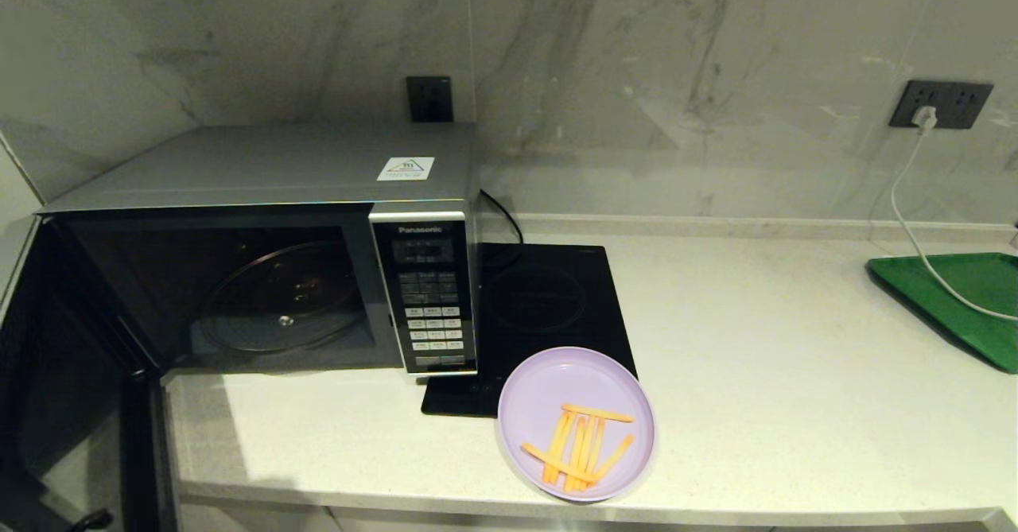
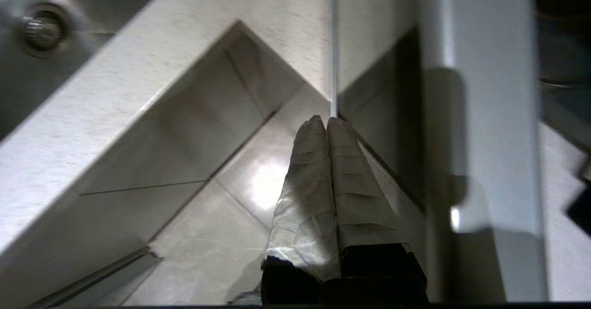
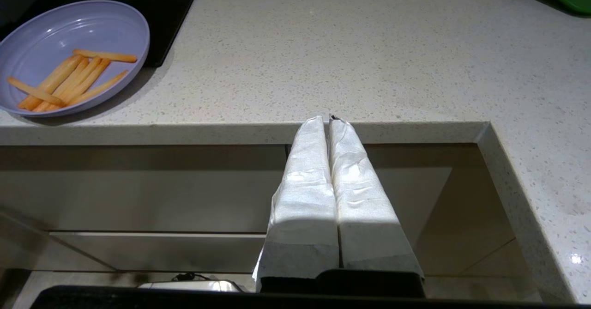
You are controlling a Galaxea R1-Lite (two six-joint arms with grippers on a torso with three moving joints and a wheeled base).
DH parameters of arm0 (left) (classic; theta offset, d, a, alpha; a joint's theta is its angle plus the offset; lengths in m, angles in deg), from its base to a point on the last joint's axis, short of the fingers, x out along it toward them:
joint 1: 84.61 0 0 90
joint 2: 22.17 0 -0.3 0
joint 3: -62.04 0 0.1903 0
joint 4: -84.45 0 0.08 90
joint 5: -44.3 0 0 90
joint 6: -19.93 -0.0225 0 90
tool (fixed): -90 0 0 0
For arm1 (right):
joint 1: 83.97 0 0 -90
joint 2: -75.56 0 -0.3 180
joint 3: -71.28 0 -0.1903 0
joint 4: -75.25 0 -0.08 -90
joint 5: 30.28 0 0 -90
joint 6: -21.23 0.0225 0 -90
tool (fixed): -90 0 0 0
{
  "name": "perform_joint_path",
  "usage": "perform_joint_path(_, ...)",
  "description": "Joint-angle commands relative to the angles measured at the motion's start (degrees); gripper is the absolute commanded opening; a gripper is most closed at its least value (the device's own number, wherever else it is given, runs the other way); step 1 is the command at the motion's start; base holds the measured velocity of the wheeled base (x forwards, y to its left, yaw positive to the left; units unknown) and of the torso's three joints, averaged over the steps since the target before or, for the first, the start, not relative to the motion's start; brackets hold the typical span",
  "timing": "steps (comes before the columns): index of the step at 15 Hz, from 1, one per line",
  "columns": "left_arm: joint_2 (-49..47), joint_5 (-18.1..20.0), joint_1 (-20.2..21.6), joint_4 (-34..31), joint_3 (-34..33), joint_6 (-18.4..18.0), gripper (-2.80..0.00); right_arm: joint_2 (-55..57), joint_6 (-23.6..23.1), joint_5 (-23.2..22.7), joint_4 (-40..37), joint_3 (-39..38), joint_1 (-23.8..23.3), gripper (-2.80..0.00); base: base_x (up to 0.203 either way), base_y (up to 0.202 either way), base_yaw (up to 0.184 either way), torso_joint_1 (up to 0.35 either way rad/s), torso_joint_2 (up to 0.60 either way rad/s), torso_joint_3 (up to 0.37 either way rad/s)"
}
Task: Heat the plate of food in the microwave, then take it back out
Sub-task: Close the microwave oven
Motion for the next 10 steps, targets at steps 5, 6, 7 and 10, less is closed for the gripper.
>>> perform_joint_path(5, 1.01, -3.45, -17.57, -1.87, 0.02, 16.98, -2.8, -0.01, 0.02, -0.02, -0.09, 0.01, 0.01, -2.8, 0.0, 0.0, 0.0, 0.0, 0.0, 0.0)
perform_joint_path(6, 0.79, -3.52, -20.15, -1.92, -0.01, 20.22, -2.8, -0.01, 0.05, -0.02, -0.09, 0.01, 0.03, -2.8, 0.0, 0.0, 0.0, 0.0, 0.0, 0.0)
perform_joint_path(7, 0.44, -3.55, -22.41, -1.96, -0.06, 22.81, -2.8, -0.01, 0.05, -0.02, -0.09, 0.01, 0.01, -2.8, 0.0, 0.0, 0.0, 0.0, 0.0, 0.0)
perform_joint_path(10, -2.13, -3.49, -28.64, -2.54, -0.15, 31.43, -2.8, -0.01, 0.05, -0.02, -0.09, 0.01, 0.01, -2.8, 0.0, 0.0, 0.0, 0.0, 0.0, 0.0)
